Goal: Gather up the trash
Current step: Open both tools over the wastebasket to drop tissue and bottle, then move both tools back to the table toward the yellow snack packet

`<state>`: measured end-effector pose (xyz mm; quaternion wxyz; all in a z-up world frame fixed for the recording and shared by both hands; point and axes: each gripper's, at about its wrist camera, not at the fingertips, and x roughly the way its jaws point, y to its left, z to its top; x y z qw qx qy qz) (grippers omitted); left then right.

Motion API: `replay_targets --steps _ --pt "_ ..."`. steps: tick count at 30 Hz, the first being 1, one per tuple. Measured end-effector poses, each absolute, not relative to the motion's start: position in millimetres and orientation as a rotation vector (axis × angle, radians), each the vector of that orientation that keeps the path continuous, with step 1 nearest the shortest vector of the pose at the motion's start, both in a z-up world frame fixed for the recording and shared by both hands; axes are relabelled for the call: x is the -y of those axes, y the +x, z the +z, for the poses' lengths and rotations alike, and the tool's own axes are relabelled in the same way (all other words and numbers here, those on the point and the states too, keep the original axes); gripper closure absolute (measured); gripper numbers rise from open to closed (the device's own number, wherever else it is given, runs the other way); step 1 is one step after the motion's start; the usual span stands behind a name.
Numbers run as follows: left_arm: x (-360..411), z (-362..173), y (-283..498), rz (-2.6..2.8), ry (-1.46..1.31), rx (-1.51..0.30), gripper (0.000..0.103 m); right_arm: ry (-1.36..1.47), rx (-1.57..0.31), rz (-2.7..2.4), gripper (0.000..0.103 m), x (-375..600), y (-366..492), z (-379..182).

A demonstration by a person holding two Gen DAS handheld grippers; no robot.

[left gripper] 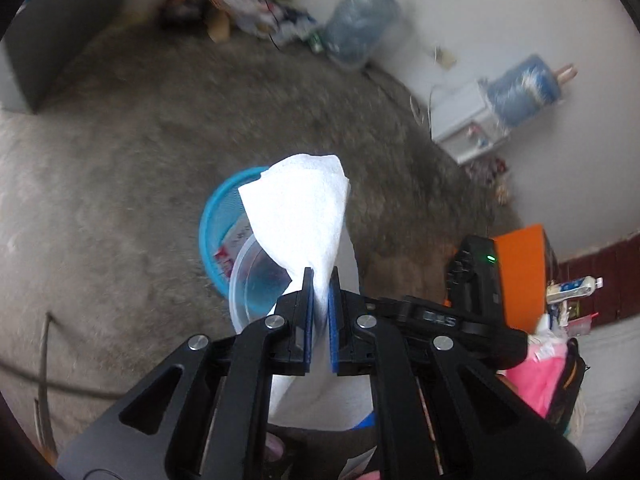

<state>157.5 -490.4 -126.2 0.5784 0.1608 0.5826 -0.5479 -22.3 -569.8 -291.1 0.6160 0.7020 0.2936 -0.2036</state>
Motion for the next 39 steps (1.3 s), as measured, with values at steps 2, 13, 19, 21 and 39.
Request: replay_targets --steps 2,13,19,21,39 --pt "514.5 -148.1 152.5 -1.257 0.434 -1.366 0.063 1.685 -0.670 -0.548 0.037 593.7 -24.8 -323.6" --pt "509.9 -145.3 159.4 -1.241 0.374 -1.357 0.061 1.674 -0.621 -0.711 0.031 602.1 -40.3 -358.6" --pt "482.0 -93.3 164.0 -1.256 0.335 -1.251 0.061 1.512 -0.592 -0.765 0.031 583.9 -41.2 -307.6" --pt "465.6 -73.1 165.2 -1.254 0.330 -1.210 0.061 1.427 -0.596 -0.771 0.031 574.6 -32.8 -281.6" --pt "156.5 60.3 185.7 -0.967 0.134 -0.835 0.050 0.721 -0.722 -0.227 0.026 393.4 89.0 -81.6"
